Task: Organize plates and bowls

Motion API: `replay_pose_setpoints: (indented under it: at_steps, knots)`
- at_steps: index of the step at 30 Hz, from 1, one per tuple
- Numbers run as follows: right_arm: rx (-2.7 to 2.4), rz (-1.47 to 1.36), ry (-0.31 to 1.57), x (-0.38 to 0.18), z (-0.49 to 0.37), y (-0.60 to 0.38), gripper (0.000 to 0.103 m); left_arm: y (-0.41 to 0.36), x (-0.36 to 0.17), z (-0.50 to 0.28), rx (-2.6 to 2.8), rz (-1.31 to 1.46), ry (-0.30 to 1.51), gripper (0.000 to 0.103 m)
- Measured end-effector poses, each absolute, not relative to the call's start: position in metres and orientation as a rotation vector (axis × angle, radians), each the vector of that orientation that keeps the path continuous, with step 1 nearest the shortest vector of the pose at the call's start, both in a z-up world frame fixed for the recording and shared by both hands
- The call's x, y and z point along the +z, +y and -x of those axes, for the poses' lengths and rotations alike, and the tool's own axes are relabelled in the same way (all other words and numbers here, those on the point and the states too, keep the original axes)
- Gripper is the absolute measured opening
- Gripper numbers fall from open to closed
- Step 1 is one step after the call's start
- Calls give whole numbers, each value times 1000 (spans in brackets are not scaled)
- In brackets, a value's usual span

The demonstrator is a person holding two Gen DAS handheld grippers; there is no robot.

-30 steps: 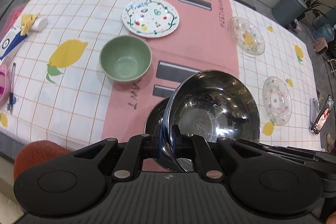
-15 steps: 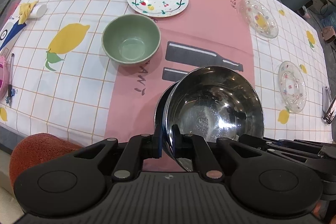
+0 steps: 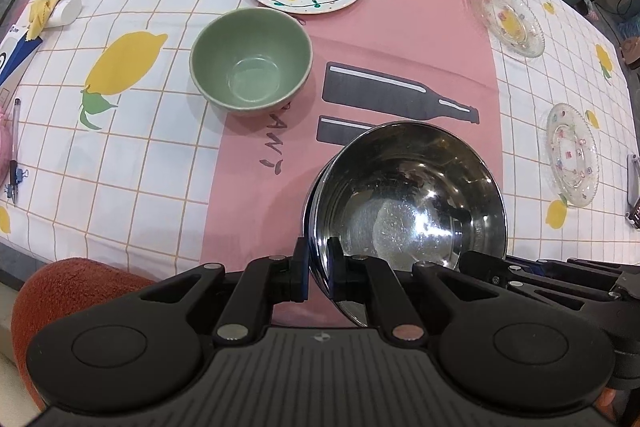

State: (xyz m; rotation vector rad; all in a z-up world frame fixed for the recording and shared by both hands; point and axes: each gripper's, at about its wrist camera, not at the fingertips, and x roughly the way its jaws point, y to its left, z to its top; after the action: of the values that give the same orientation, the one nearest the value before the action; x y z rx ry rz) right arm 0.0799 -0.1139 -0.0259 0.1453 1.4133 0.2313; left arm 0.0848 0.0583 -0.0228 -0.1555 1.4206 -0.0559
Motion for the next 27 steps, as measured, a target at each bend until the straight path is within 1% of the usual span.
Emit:
replay_pose_setpoints:
  at_steps: [9,13,16,17,19,21,22,27]
  knots:
    - [230,-118,1420,-31,-83,-110,11,58,-30,-88,-66,144,1441,9]
    - [241,-111,1418,-30,-83,-108,15,58,-28,-88,-73,143,1431,11]
    - [242,-110,1410,-27,-82,-109,16,60,-24,-89,-76,146,1423,11]
    - [243,-109,1406,-26,-82,-109,18,60,-23,-89,-78,146,1418,11]
    - [247,-104,1394,-22,-81,-109,25,59,-20,-88,-76,143,1412,13]
    - [251,-95,1385,-18,-80,-108,27,59,-17,-88,-80,144,1405,15]
    - [254,-91,1381,-17,-79,-107,30,59,-15,-88,-80,144,1400,16]
    - [261,-84,1356,-8,-75,-109,35,60,-5,-84,-83,133,1372,20]
